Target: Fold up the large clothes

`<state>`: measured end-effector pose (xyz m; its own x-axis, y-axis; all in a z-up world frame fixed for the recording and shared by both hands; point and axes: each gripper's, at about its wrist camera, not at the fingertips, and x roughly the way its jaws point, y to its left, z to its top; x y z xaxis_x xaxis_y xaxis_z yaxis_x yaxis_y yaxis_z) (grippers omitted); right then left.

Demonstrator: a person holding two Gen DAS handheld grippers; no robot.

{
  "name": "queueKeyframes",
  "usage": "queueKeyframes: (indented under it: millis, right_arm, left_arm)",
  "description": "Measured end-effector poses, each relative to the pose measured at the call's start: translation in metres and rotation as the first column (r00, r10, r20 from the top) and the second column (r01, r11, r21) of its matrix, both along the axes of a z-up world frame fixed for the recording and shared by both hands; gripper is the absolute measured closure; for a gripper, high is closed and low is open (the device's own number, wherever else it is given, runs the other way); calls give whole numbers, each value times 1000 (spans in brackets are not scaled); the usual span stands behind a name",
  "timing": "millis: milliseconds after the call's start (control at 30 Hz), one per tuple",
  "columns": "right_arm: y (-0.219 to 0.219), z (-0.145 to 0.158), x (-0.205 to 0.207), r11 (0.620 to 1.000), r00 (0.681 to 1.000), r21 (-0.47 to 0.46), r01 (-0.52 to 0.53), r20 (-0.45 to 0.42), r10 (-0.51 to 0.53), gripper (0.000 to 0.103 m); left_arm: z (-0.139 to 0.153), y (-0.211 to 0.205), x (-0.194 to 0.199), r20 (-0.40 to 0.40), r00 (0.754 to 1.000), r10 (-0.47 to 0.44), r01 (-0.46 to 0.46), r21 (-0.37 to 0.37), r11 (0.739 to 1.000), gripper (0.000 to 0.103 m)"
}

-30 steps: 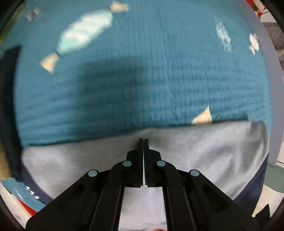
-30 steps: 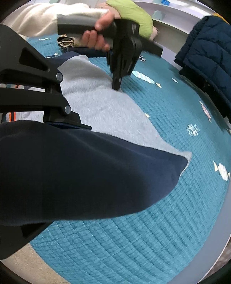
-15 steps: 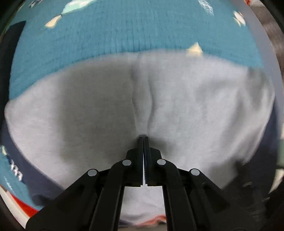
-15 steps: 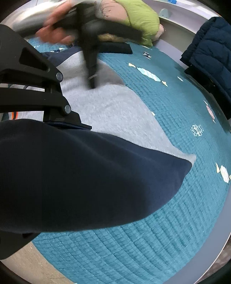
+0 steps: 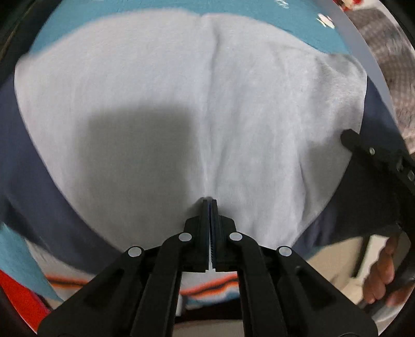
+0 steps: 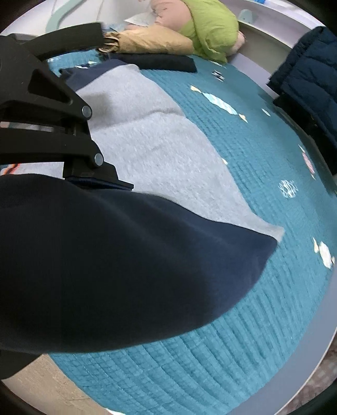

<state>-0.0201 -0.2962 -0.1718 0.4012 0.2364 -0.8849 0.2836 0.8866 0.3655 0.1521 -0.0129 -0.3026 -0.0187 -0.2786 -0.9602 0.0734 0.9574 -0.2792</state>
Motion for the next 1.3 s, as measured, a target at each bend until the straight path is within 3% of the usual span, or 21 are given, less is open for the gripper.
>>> queueKeyframes:
  millis: [67, 167, 333, 433, 567, 700, 833, 933, 1033, 1200, 1300]
  right_arm:
    - [4, 7, 0, 1000, 999, -12, -20, 24, 21, 76]
    - [17, 29, 0, 998, 994, -13, -60, 96, 61, 80]
    - [41, 57, -4, 992, 978, -40, -121, 167, 126, 82]
    - [57, 68, -7, 984, 966, -75, -163, 189, 174, 82]
    - [70, 75, -11, 972, 953, -124, -201, 204, 223, 82]
    - [88, 88, -14, 958, 932, -152, -243, 238, 274, 82]
    - [104, 107, -15, 943, 899, -138, -304, 288, 332, 82]
    - [125, 114, -13, 916, 870, -174, -362, 290, 399, 82]
    - [151, 114, -11, 879, 833, -185, -439, 283, 476, 82]
    - [204, 109, -10, 801, 757, -207, -562, 263, 598, 82]
    - [237, 94, -9, 755, 721, -193, -626, 224, 655, 82]
  left_arm:
    - [-3, 7, -3, 10, 1000, 3, -3, -9, 1000, 101]
    - [-4, 10, -41, 31, 1000, 1, -1, 5, 1000, 101]
    - [-17, -55, -95, 75, 997, -12, 9, 40, 999, 101]
    - [-17, -67, -131, 102, 995, -25, 19, 62, 998, 101]
    - [-24, -75, -143, 106, 994, -24, 20, 43, 999, 101]
    - [-3, -76, -143, 136, 988, -71, 61, 75, 995, 100]
    - [33, -72, -158, 262, 960, -99, 66, 131, 989, 100]
    - [59, -39, -163, 329, 944, -30, -17, 138, 990, 100]
    - [75, 3, -166, 313, 947, 73, -119, 130, 984, 100]
    - [80, 84, -179, 257, 932, 255, -296, 137, 945, 100]
    - [82, 139, -171, 224, 910, 349, -386, 147, 911, 100]
